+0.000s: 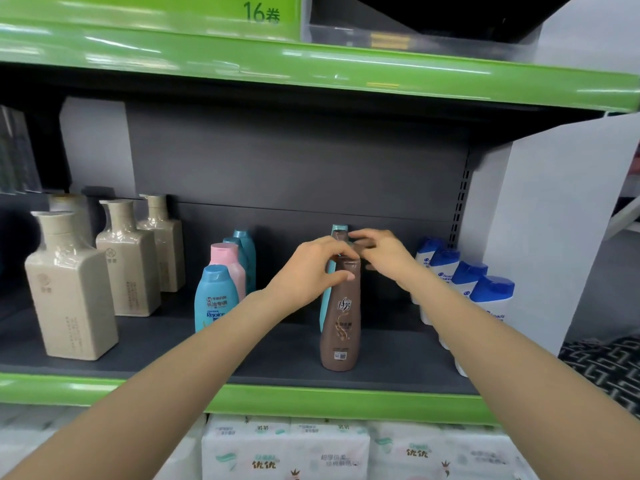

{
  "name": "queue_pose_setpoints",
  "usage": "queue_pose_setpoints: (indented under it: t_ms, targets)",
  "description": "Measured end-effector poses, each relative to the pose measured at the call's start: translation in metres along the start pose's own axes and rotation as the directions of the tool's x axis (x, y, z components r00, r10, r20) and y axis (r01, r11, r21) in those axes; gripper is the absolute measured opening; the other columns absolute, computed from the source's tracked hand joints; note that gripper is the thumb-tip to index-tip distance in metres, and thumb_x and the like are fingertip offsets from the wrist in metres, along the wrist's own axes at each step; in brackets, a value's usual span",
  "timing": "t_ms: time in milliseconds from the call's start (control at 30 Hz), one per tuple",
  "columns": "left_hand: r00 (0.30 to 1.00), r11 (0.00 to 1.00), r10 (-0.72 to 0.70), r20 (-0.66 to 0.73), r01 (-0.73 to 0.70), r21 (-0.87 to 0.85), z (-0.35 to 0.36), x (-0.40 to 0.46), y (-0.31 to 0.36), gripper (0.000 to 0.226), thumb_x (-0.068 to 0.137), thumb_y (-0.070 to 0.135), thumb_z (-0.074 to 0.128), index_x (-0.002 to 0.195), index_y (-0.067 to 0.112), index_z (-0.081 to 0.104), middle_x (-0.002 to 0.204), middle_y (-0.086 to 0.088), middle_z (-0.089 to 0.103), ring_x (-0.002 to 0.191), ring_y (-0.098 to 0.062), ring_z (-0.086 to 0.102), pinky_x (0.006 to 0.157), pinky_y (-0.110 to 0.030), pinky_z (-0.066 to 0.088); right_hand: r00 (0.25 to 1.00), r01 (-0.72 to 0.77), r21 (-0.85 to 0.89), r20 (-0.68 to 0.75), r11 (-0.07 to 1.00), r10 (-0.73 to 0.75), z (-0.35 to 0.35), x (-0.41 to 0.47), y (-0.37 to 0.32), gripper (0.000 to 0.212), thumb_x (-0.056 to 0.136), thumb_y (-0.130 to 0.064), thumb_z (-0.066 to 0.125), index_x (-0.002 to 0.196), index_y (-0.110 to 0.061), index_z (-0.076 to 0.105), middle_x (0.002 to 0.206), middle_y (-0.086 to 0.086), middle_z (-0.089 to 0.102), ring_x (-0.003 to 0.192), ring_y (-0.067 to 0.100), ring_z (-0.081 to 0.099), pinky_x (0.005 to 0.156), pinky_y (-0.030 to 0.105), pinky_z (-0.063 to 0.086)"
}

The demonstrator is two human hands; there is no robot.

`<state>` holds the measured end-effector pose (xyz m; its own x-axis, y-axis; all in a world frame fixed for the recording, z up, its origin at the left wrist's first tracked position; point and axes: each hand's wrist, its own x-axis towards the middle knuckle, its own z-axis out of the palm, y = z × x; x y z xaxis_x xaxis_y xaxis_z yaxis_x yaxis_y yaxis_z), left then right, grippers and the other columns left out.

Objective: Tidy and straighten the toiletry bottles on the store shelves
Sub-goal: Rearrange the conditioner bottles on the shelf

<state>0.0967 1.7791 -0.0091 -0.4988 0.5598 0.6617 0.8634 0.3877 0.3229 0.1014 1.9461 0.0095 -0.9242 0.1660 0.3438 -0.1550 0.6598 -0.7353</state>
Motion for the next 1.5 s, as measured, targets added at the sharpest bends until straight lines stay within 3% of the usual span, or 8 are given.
queue_pose_setpoints:
  t_ms: [133, 300, 467, 800, 1033, 1100, 1333, 1500]
  targets:
    - [0.999, 0.999, -0.012, -0.04, 0.011, -0.03, 0.005, -0.001, -0.004, 0.029, 0.08, 0.02, 0.071, 0.109, 0.017, 0.067, 0.099, 0.012, 0.054, 0.095, -0.001, 0.052, 0.085, -0.008, 0.04, 0.995, -0.097, 0.024, 0.024, 0.995, 0.097, 0.009, 0.021, -0.002, 0.034, 0.088, -0.009, 0.062, 0.122, -0.016, 0.062, 0.127, 0.011, 0.058, 0.116, 0.026, 0.056, 0.101, 0.042, 0.046]
    - [0.999, 0.998, -0.03, -0.045, 0.028, -0.05, 0.005, -0.002, -0.005, 0.029, 0.078, 0.019, 0.074, 0.106, 0.017, 0.068, 0.096, 0.009, 0.056, 0.093, -0.008, 0.058, 0.089, -0.023, 0.048, 0.994, -0.104, 0.169, -0.001, 0.98, 0.105, 0.007, 0.014, 0.007, 0.027, 0.085, -0.005, 0.066, 0.111, -0.007, 0.064, 0.115, 0.014, 0.063, 0.109, 0.029, 0.06, 0.093, 0.044, 0.052]
    - [0.997, 0.995, -0.064, -0.043, 0.06, -0.079, 0.007, -0.003, -0.005, 0.029, 0.079, 0.02, 0.073, 0.106, 0.018, 0.067, 0.097, 0.009, 0.058, 0.094, -0.011, 0.06, 0.089, -0.028, 0.05, 0.997, -0.055, 0.294, -0.031, 0.954, 0.067, -0.006, -0.003, 0.017, 0.02, 0.086, -0.003, 0.064, 0.105, -0.007, 0.061, 0.101, 0.01, 0.062, 0.095, 0.02, 0.06, 0.075, 0.028, 0.054]
    - [0.991, 0.988, -0.117, -0.064, 0.11, -0.108, 0.01, -0.009, 0.002, 0.025, 0.08, 0.016, 0.072, 0.104, 0.02, 0.067, 0.095, 0.004, 0.06, 0.089, -0.015, 0.06, 0.085, -0.028, 0.049, 0.986, 0.01, 0.287, -0.16, 0.958, 0.038, -0.023, -0.044, 0.021, 0.013, 0.089, -0.006, 0.061, 0.101, -0.013, 0.062, 0.096, 0.001, 0.062, 0.093, 0.016, 0.06, 0.079, 0.031, 0.052]
    - [0.988, 0.985, -0.154, -0.027, 0.152, -0.079, 0.006, -0.008, 0.015, 0.026, 0.087, 0.02, 0.064, 0.113, 0.017, 0.062, 0.106, 0.002, 0.058, 0.096, -0.009, 0.055, 0.081, -0.012, 0.036, 0.972, 0.029, 0.294, -0.231, 0.955, 0.042, -0.043, -0.08, 0.005, 0.015, 0.09, -0.01, 0.061, 0.104, -0.01, 0.065, 0.092, -0.004, 0.063, 0.09, 0.012, 0.061, 0.071, 0.025, 0.055]
    - [0.986, 0.982, -0.169, -0.006, 0.167, -0.088, 0.0, -0.006, 0.021, 0.029, 0.088, 0.023, 0.062, 0.117, 0.016, 0.061, 0.112, -0.002, 0.059, 0.101, -0.011, 0.055, 0.084, -0.014, 0.035, 0.968, 0.027, 0.332, -0.243, 0.943, 0.058, -0.047, -0.09, 0.0, 0.015, 0.089, -0.01, 0.061, 0.104, -0.01, 0.065, 0.093, -0.003, 0.064, 0.089, 0.01, 0.062, 0.07, 0.023, 0.056]
    - [1.0, 0.997, 0.018, -0.019, -0.016, 0.075, -0.001, -0.019, 0.047, 0.029, 0.091, 0.028, 0.057, 0.12, 0.023, 0.057, 0.116, 0.006, 0.052, 0.103, -0.013, 0.052, 0.094, -0.034, 0.043, 0.962, -0.005, 0.541, -0.228, 0.841, 0.152, -0.051, -0.116, -0.009, 0.014, 0.091, -0.01, 0.059, 0.104, -0.007, 0.064, 0.095, 0.005, 0.066, 0.082, 0.012, 0.065, 0.06, 0.022, 0.057]
    - [0.992, 0.997, 0.077, 0.099, -0.074, -0.033, 0.006, -0.028, 0.055, 0.037, 0.089, 0.032, 0.06, 0.125, 0.028, 0.054, 0.112, 0.005, 0.056, 0.101, -0.011, 0.055, 0.092, -0.033, 0.045, 0.946, -0.028, 0.677, -0.22, 0.736, 0.239, -0.047, -0.125, -0.015, 0.015, 0.091, -0.011, 0.06, 0.104, -0.005, 0.064, 0.1, 0.013, 0.068, 0.083, 0.019, 0.068, 0.056, 0.024, 0.056]
